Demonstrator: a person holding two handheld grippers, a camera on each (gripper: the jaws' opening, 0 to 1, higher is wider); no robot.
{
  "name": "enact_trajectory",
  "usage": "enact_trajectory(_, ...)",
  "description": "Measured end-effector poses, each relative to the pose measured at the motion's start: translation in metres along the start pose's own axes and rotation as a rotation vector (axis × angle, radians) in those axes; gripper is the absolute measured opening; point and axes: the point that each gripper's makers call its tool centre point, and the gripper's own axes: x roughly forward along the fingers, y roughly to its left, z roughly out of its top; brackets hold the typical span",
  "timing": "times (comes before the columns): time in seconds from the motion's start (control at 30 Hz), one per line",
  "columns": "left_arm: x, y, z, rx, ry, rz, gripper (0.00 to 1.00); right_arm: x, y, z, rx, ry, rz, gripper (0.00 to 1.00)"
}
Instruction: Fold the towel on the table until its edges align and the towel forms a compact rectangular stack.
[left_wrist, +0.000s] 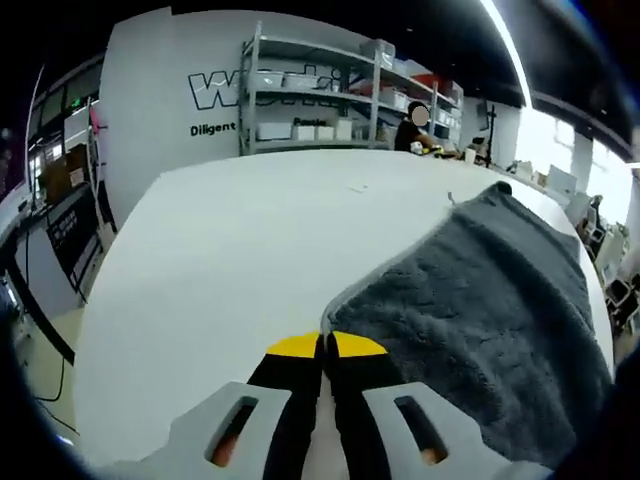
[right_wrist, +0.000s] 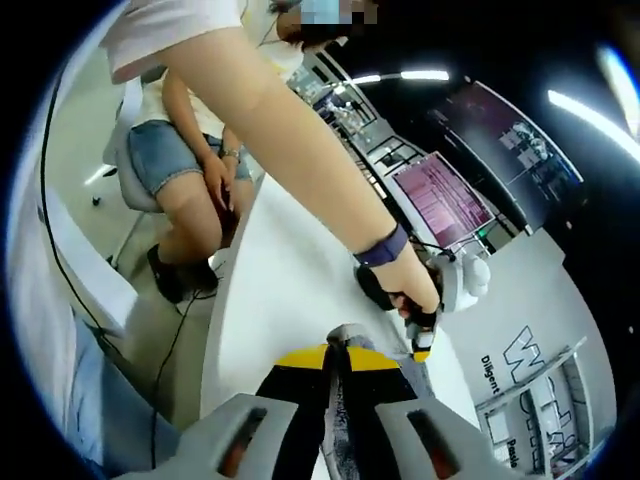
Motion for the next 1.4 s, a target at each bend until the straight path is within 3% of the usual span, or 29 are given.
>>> enact_trajectory(0.17,-0.001,0.013,0.014,0.036,-0.03,0.052,0.02,0.012,-0.004,0.003,0.033,-0.003,0.009,0.01)
enact_trajectory(0.37,0.005,0.03,0.021,0.17,-0.016,0.13,0.02,0.034,-0.008,0.002,0.115,0.0,0.041,0.01)
enact_trajectory(0.6,0.019,0.044,0.022,0.251,0.016,0.193,0.02,0.049,-0.011,-0.001,0.183,0.013,0.064,0.01)
enact_trajectory(1.17,0.031,0.058,0.025,0.288,0.013,0.243,0.03,0.072,-0.002,-0.013,0.242,0.058,0.125,0.02)
enact_trajectory(1.4,0.023,0.056,0.032,0.219,-0.025,0.213,0.12,0.071,0.002,-0.014,0.237,0.051,0.124,0.05)
